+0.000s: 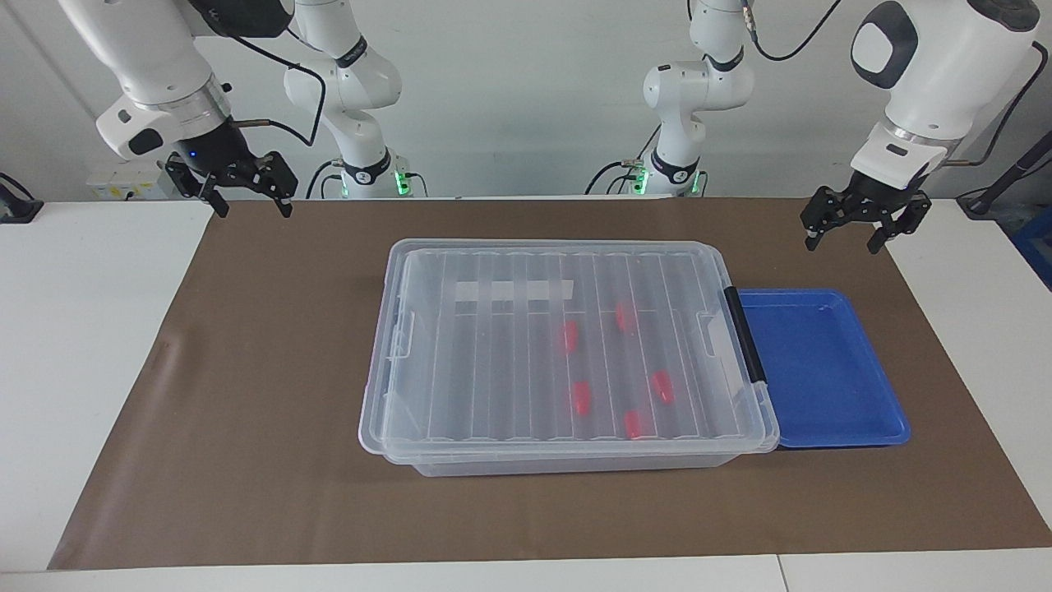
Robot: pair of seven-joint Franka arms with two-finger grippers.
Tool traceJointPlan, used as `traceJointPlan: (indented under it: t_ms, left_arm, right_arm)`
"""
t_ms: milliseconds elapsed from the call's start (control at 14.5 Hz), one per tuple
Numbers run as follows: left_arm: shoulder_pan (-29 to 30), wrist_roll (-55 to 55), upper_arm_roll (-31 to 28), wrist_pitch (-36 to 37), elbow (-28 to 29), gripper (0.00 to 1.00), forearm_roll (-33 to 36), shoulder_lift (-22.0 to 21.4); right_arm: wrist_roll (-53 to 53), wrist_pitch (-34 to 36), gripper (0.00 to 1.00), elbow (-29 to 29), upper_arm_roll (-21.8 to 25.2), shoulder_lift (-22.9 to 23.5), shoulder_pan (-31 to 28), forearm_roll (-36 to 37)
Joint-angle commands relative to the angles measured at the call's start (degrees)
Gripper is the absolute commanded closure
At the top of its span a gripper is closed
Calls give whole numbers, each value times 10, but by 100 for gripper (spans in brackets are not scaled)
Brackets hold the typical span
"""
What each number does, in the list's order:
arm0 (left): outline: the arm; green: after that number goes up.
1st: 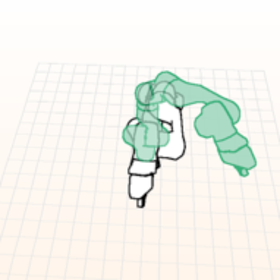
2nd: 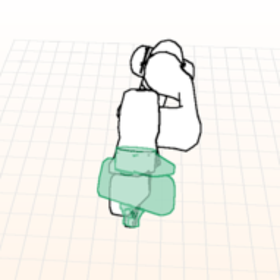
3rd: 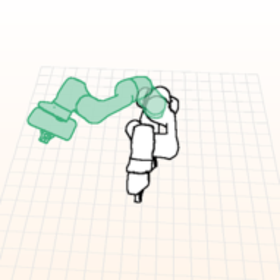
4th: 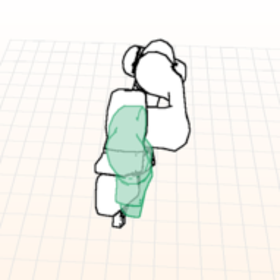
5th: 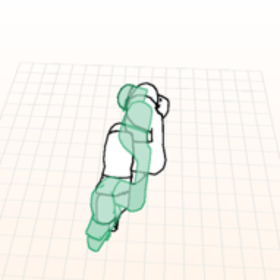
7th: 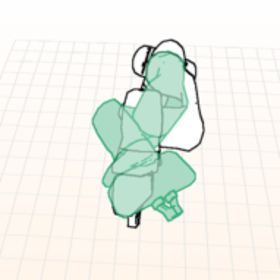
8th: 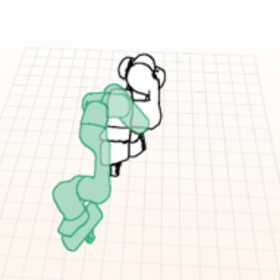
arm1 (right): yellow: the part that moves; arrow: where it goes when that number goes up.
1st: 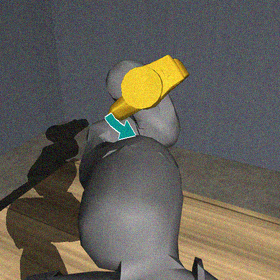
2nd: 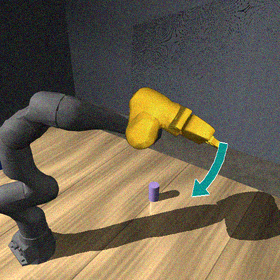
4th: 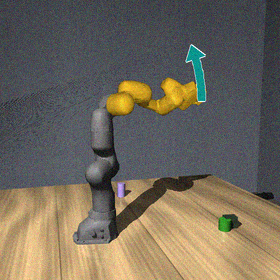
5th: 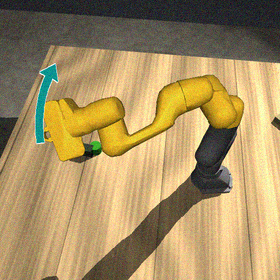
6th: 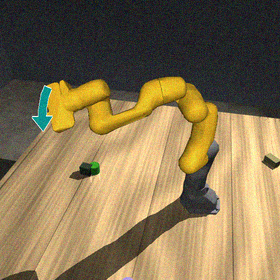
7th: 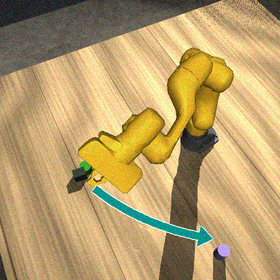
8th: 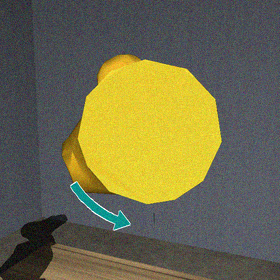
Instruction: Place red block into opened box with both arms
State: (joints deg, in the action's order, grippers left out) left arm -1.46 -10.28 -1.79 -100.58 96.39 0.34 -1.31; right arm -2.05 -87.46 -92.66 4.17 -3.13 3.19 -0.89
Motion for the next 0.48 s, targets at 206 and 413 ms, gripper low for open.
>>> traceJointPlan:
  t_ms: [206, 413]
  left_arm:
    - [-8, -3, -7, -7, 3, 0, -10, -2]
    - [-7, -3, -7, -5, 1, 0, -10, -2]
  right_arm:
    - [-16, 3, 0, 13, -7, 6, -3, 20]
    - [-19, 4, 0, 13, -9, 6, -3, 19]
